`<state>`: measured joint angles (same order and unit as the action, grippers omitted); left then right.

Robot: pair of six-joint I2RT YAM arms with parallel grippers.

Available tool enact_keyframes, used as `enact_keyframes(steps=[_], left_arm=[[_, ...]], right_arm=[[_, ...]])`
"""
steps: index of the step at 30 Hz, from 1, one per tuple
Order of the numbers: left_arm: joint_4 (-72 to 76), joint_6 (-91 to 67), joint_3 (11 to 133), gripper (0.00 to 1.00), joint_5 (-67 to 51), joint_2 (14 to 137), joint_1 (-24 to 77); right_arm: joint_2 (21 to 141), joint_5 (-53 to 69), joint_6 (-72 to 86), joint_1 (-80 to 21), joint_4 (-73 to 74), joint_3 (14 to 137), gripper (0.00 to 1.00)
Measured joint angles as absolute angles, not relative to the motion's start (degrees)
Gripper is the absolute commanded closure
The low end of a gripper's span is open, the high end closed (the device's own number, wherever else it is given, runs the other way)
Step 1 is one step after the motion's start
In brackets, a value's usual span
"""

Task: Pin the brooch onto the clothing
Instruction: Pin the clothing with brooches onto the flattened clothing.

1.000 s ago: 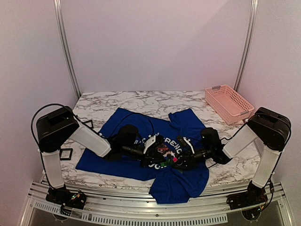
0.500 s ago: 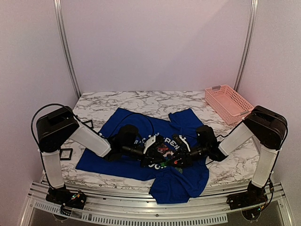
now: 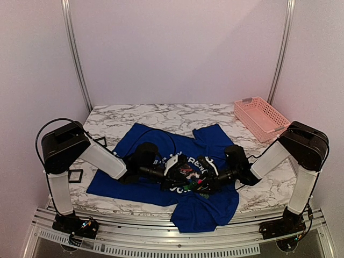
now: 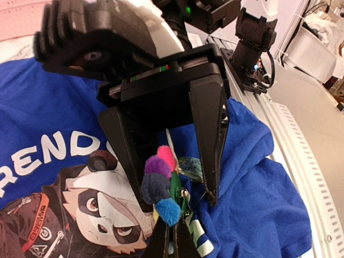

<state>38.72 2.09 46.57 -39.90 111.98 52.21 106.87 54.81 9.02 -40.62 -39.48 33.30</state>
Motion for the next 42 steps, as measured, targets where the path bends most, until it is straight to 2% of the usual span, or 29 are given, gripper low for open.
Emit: enact_keyframes(steps=[27, 32, 42], left_arm=[[38.72, 2.11, 46.63, 1.00, -40.51, 111.98, 52.21], [38.74, 2.11, 46.65, 1.00, -40.51, 111.98, 52.21], [38.74, 2.11, 46.65, 1.00, -40.73, 111.98, 52.21]], right_arm=[[107.24, 52.34, 9.17, -41.25, -35.29, 35.92, 0.63], [107.24, 52.01, 10.41, -41.32, -35.62, 35.81, 0.52], [104.90, 48.82, 10.55, -43.22, -37.54, 33.08, 0.47]])
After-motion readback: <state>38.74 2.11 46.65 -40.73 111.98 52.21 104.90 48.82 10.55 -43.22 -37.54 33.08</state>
